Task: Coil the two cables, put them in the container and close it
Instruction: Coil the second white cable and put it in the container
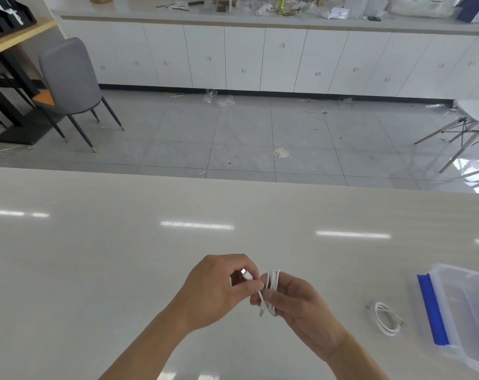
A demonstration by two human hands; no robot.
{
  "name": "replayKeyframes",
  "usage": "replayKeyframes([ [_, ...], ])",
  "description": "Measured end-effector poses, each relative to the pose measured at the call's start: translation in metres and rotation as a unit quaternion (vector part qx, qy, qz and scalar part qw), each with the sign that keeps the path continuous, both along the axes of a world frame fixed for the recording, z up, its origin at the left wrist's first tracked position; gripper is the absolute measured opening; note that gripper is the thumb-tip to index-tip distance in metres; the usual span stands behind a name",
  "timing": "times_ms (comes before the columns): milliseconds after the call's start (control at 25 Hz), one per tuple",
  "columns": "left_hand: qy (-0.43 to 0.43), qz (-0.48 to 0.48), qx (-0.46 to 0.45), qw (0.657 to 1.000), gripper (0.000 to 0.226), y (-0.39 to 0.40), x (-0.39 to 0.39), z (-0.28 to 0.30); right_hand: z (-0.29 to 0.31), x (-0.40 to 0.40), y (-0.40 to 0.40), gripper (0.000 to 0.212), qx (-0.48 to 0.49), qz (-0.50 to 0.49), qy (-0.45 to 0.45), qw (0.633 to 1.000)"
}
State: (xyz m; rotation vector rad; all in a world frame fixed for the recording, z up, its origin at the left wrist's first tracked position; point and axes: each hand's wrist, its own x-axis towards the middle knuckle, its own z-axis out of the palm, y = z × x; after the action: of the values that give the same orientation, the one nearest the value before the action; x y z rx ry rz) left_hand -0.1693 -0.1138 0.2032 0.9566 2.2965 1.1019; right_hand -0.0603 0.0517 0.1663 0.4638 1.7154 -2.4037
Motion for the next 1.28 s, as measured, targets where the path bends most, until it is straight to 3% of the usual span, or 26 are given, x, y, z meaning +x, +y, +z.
replayKeyframes([
  [200,-0.12,0.043,0.065,0.99,0.012,-0.001,-0.009,-0.014,0.006,0.002,-0.002,0.022,-0.01,0.044,-0.001,0.999],
  [360,-0.204,0.049,0.092,0.973,0.018,-0.001,-0.008,-0.028,0.004,0.001,-0.005,0.018,0.033,0.002,-0.002,0.999],
  [480,-0.369,0.013,0.148,0.917,0.031,0.0,-0.002,-0.037,0.007,0.0,-0.007,0.01,0.023,0.003,-0.001,1.0],
  [560,-0.434,-0.021,0.159,0.886,0.045,0.0,0.0,-0.042,0.01,0.0,-0.007,0.007,-0.001,0.016,0.003,1.0],
  [720,-0.458,-0.097,0.143,0.872,0.062,-0.003,-0.003,-0.045,0.011,0.002,-0.005,0.039,-0.041,0.033,0.014,0.999],
  [840,-0.438,-0.116,0.151,0.879,0.05,-0.006,-0.008,-0.044,0.012,0.003,-0.004,0.029,-0.063,0.027,0.029,0.997],
  [1040,-0.366,-0.065,0.151,0.916,0.017,-0.004,-0.01,-0.041,0.005,0.004,-0.001,0.008,-0.027,-0.023,0.018,0.999],
  [1280,-0.364,-0.057,0.16,0.916,0.009,-0.001,-0.005,-0.046,0.006,0.004,0.017,0.024,0.061,0.018,-0.058,0.996],
])
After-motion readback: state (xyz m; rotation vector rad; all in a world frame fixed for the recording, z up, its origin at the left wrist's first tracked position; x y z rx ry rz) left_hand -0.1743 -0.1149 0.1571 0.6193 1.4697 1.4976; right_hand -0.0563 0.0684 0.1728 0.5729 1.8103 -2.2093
